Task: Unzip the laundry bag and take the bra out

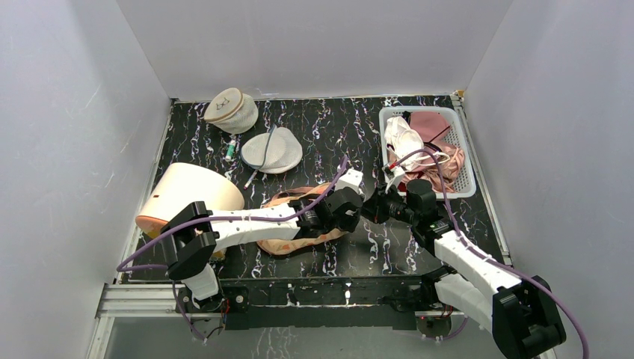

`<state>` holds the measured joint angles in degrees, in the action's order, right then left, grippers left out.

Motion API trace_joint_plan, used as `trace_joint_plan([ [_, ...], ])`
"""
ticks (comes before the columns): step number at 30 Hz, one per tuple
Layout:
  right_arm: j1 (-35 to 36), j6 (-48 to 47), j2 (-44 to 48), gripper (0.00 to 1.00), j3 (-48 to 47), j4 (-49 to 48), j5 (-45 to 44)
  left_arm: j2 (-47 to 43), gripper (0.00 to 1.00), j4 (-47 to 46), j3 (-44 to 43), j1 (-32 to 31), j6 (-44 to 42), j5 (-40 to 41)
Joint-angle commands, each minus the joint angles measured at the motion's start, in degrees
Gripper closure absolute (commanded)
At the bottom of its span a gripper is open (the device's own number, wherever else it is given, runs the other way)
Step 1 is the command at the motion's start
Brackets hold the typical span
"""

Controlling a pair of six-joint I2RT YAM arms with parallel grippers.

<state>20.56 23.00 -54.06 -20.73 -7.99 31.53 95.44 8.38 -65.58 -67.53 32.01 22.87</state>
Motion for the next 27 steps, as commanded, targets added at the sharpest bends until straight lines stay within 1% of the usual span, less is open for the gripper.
trace_joint_plan([
  [1,0.10,0.59,1.60,1.00,0.13,-2.29,1.26,0.13,0.61,1.44,-1.85,-0.24,-0.77,2.22],
  [4,0.05,0.05,1.59,1.00,-0.11,-1.17,0.72,0.18,0.75,1.27,-2.09,-0.24,-2.28,2.76],
  [5,0.09,-0.06,1.58,1.00,-0.36,-0.80,0.39,-0.06,0.81,0.94,-1.96,-0.24,-3.22,2.52],
  [7,0.09,-0.54,1.34,1.00,-0.75,-0.23,-0.17,-0.66,0.87,0.63,-1.51,-0.24,-5.25,1.88],
  [10,-0.01,-1.71,0.27,1.00,-1.69,1.14,-2.23,-2.12,0.92,1.13,-0.82,-0.24,-9.46,0.49],
  [13,-0.37,-3.44,-2.90,1.00,-3.31,3.03,-3.61,-4.23,1.00,2.20,0.48,-0.23,-13.78,-1.01],
  [16,-0.84,-4.34,-7.01,1.00,-5.11,2.63,-3.22,-7.70,1.00,1.80,3.27,-0.24,-15.61,-1.35],
  [20,-0.96,-4.13,-12.66,1.00,-7.31,-1.36,-1.52,-11.50,1.00,0.13,6.81,-0.24,-16.73,-3.96],
  [24,-1.00,-4.47,-20.52,1.00,-10.72,-5.47,0.26,-13.83,1.00,-1.64,8.87,-0.19,-16.89,-7.76],
  [27,-0.99,-4.85,-26.26,1.00,-13.19,-7.73,-0.81,-15.32,1.00,-2.72,10.58,-0.24,-16.53,-8.10],
])
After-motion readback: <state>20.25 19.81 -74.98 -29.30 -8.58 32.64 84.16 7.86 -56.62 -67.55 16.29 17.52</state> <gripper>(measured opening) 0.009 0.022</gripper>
